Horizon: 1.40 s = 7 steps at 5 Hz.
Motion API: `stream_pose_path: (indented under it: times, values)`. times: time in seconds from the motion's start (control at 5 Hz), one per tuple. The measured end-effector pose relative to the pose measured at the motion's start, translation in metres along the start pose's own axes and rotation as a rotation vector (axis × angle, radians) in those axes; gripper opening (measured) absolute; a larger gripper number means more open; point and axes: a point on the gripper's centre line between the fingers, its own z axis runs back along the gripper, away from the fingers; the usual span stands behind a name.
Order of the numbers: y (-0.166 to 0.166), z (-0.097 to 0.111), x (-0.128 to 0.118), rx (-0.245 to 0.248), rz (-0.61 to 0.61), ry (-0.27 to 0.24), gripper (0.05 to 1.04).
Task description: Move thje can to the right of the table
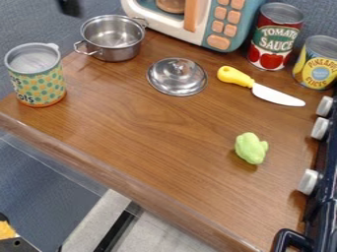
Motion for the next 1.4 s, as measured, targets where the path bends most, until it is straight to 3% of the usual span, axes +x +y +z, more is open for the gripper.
stream_pose_path:
  times: [0.4, 0.6, 0.8, 1.0, 1.2, 1.4]
  values:
    - [0.035, -0.020, 0.086, 0.045, -0.010, -0.085, 1.001]
    - [0.047, -0.053, 0.101, 0.117, -0.070, -0.074, 1.001]
    - [0.060, -0.069, 0.104, 0.149, -0.095, -0.106, 1.001]
    - [0.074, -0.085, 0.087, 0.166, -0.169, -0.097, 1.001]
    - [0.072, -0.068, 0.073, 0.100, -0.204, -0.109, 1.001]
    - [0.077, -0.059, 0.066, 0.084, -0.219, -0.108, 1.001]
